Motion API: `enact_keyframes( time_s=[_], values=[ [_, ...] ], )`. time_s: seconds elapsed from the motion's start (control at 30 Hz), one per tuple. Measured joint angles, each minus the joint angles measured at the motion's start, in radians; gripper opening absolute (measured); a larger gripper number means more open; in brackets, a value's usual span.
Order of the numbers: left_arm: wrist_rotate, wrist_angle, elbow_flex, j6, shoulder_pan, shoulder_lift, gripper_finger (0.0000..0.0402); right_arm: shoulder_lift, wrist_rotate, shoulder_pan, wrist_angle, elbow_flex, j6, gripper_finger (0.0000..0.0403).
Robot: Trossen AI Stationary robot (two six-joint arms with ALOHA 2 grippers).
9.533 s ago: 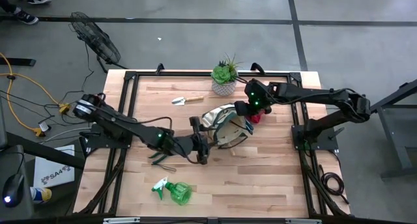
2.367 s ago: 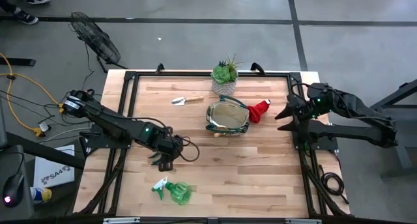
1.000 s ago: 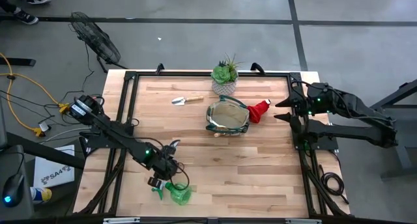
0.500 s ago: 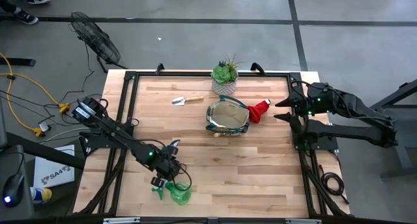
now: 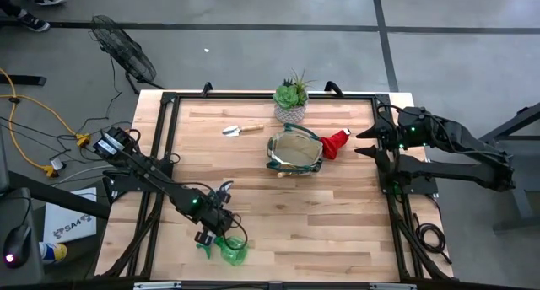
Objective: Pick & Place Garden tools in Gardening bag
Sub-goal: Put the green shear scissors into the brown gardening bag
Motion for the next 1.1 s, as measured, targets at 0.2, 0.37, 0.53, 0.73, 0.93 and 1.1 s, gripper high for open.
enact_keyframes(
  time_s=[0.2,0.37,0.53,0.73,0.93,1.1],
  values=[
    [-0.006,0.012,-0.001,0.000,0.000,0.002,0.0005,0.000,0.000,0.000,0.000,0.000,0.000,0.0244],
    [-0.013,0.012,-0.003,0.002,0.000,-0.026,0.0002,0.000,0.000,0.000,0.000,0.000,0.000,0.0244],
    [-0.067,-0.015,-0.006,0.004,0.009,-0.118,0.0001,0.000,0.000,0.000,0.000,0.000,0.000,0.0244],
    [-0.094,-0.112,0.001,0.000,0.036,-0.280,0.0000,0.000,0.000,0.000,0.000,0.000,0.000,0.0244],
    [-0.165,-0.253,0.059,0.005,0.078,-0.439,0.0000,0.000,0.000,0.000,-0.001,0.000,0.000,0.0244],
    [-0.204,-0.326,0.119,0.033,0.133,-0.529,0.0000,0.000,0.000,0.000,0.000,0.000,0.000,0.0244]
  ],
)
